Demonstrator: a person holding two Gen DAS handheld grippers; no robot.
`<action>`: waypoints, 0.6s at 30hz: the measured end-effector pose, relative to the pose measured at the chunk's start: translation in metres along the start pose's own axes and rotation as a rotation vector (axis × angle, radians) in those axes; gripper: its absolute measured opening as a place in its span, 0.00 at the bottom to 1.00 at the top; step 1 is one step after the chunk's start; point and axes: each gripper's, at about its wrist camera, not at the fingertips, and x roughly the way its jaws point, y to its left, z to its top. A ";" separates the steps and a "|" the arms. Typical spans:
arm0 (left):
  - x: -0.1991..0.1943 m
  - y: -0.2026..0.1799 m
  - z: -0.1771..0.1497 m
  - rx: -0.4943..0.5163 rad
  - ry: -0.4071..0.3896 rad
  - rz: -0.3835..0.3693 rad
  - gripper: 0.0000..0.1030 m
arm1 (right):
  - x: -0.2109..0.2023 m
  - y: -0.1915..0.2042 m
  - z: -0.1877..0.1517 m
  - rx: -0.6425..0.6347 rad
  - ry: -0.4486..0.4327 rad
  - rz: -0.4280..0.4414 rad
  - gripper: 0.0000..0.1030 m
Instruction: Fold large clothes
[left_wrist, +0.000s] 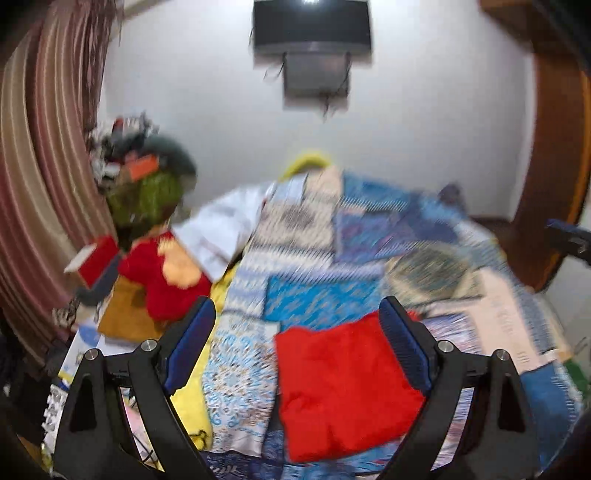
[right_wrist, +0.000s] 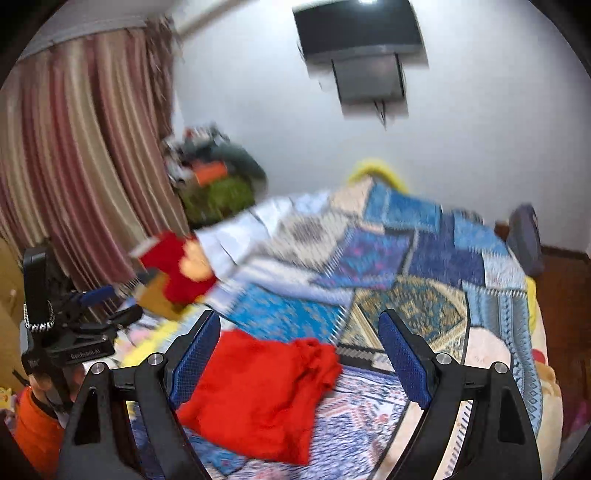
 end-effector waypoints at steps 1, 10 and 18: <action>-0.018 -0.004 0.002 -0.003 -0.034 -0.011 0.89 | -0.018 0.010 0.000 -0.011 -0.035 0.004 0.84; -0.145 -0.033 -0.010 -0.036 -0.293 -0.030 0.89 | -0.139 0.086 -0.028 -0.107 -0.307 -0.014 0.84; -0.180 -0.040 -0.034 -0.051 -0.335 -0.023 0.89 | -0.168 0.117 -0.071 -0.128 -0.324 -0.090 0.85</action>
